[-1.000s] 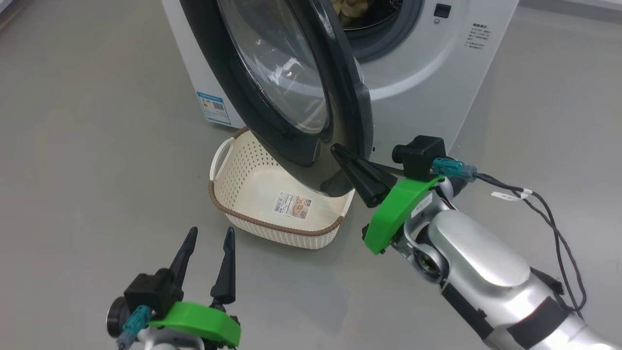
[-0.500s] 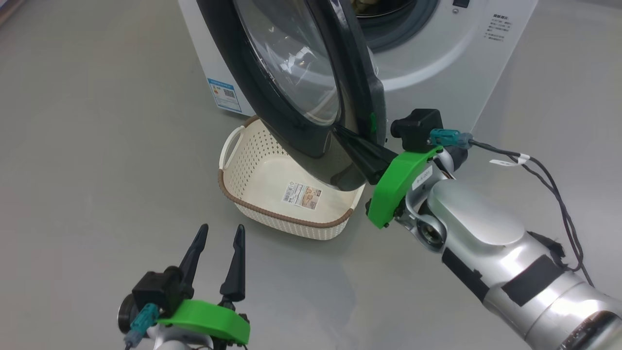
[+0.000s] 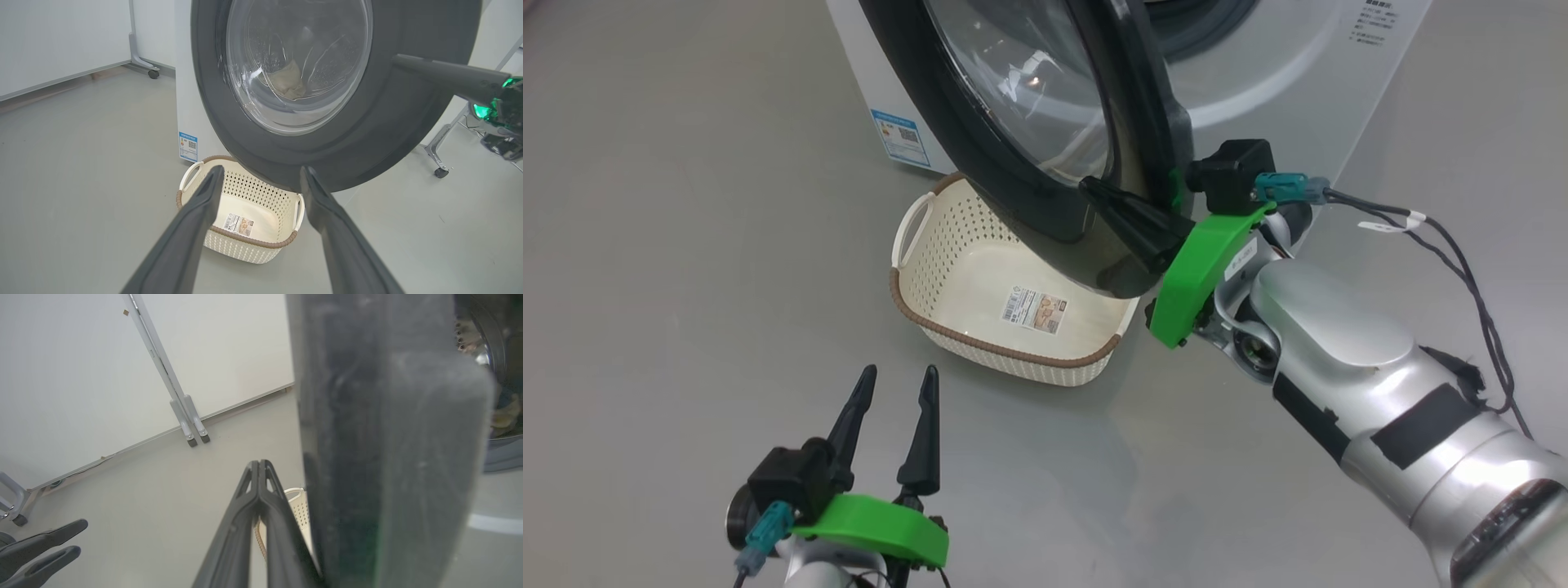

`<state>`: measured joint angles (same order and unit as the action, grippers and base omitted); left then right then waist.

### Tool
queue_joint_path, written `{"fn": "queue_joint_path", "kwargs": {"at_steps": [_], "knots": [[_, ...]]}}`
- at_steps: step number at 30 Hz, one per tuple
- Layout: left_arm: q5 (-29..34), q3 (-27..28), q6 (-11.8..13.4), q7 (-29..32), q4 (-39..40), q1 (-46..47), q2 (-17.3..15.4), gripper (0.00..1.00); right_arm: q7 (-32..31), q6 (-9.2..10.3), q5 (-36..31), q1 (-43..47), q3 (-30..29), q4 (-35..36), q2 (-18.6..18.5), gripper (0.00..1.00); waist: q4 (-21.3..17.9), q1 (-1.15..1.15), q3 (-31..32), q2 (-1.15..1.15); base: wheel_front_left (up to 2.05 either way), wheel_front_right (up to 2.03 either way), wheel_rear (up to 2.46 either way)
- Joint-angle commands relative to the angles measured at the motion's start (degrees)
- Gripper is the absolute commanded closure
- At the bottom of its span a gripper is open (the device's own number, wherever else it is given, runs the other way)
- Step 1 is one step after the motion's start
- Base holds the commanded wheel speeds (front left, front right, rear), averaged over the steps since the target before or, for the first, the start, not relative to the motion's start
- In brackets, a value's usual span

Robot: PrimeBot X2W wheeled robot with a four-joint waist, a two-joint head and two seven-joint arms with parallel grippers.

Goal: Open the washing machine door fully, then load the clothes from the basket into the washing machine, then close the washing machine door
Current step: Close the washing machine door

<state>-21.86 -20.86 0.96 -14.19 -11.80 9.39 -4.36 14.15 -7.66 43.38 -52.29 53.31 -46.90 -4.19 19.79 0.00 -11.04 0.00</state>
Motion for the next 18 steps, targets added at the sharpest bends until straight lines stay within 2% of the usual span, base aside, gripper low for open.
{"fn": "queue_joint_path", "kwargs": {"at_steps": [1, 18], "knots": [[0.2, 1.7, -0.3, -0.7, 1.7, 2.5, -0.1, 0.0, 0.6, 0.17, 0.4, -2.8, -0.9, 0.4, -0.3, 1.0, 0.0, 0.0, -0.7, 0.0, 0.0, 0.0, 0.0], [0.5, 0.7, -2.4, -0.8, 3.2, 6.0, 1.4, 0.0, 0.8, 0.17, -1.3, -12.6, -5.5, -5.1, -8.7, 1.0, 2.6, 0.0, -7.8, 0.0, 0.0, 0.0, 0.0]]}}
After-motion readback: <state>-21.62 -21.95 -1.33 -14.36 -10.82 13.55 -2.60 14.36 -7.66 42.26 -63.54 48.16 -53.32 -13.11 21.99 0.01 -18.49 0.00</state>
